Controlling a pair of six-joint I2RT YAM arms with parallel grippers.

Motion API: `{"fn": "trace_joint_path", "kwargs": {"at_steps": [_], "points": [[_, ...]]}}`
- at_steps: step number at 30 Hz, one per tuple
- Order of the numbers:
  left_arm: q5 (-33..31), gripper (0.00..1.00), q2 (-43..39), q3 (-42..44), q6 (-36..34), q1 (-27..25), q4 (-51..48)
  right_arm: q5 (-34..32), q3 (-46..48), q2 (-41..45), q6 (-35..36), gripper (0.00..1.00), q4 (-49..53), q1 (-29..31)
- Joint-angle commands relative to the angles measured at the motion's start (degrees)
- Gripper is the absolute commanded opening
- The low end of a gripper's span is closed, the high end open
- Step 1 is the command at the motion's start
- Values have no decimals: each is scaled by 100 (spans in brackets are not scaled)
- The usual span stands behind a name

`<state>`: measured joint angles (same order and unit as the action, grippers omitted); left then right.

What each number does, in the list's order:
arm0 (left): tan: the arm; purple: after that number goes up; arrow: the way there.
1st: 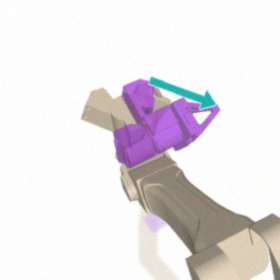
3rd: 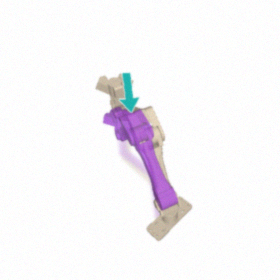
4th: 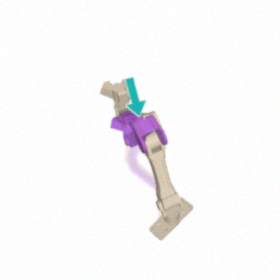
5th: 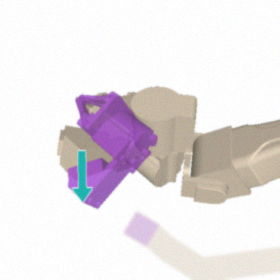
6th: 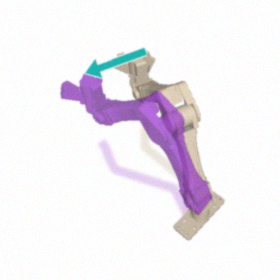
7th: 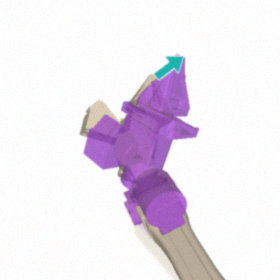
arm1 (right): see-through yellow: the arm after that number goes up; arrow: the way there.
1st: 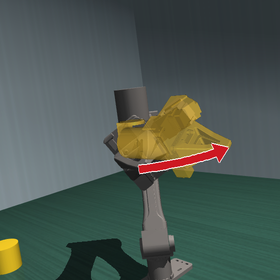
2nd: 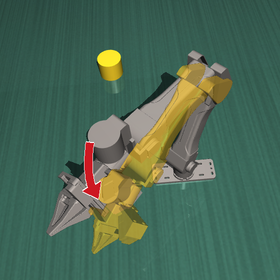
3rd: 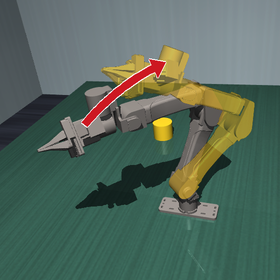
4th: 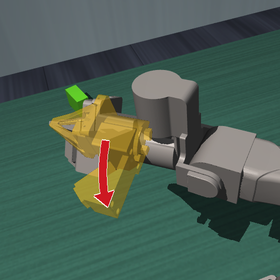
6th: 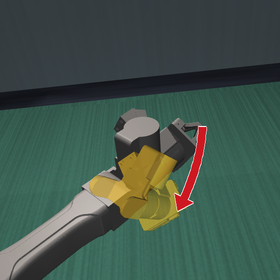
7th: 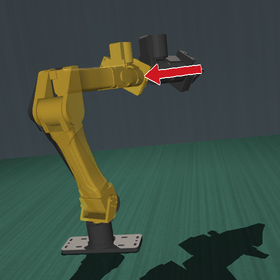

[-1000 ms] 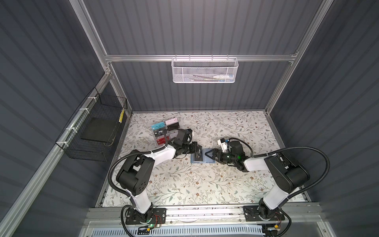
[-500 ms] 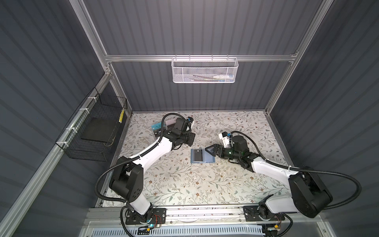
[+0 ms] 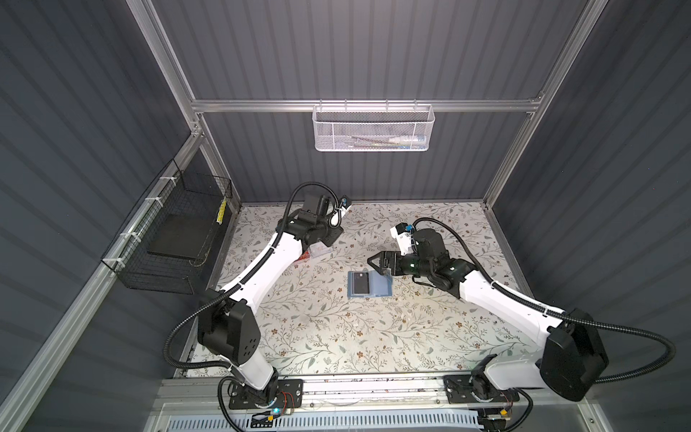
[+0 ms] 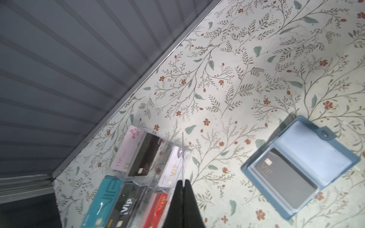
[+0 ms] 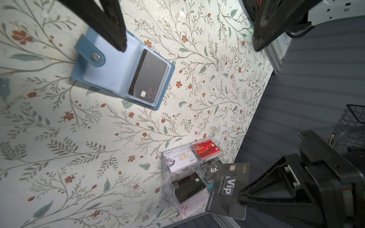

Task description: Take the credit cards out of the card holder

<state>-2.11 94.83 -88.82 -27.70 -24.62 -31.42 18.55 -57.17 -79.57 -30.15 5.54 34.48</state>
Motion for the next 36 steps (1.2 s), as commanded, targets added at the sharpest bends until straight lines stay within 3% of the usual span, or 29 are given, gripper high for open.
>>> {"fn": "trace_joint_path", "kwargs": {"at_steps": [1, 6, 12, 27, 36], "points": [[526, 0, 329, -360, -994, 283, -518, -376, -357, -265, 355, 99, 382, 25], [140, 0, 969, -984, -1452, 491, -900, -343, -814, -745, 437, 99, 445, 131], [-97, 0, 1325, -1150, -1729, 775, -819, -560, -1488, -1378, 720, 99, 591, 296], [-220, 0, 1037, -539, -2565, 1225, -596, -797, -1379, -1720, 1054, 99, 301, 659], [320, 0, 842, -317, -2807, 1574, -614, -829, -1273, -1693, 1065, 99, 278, 680]]}}
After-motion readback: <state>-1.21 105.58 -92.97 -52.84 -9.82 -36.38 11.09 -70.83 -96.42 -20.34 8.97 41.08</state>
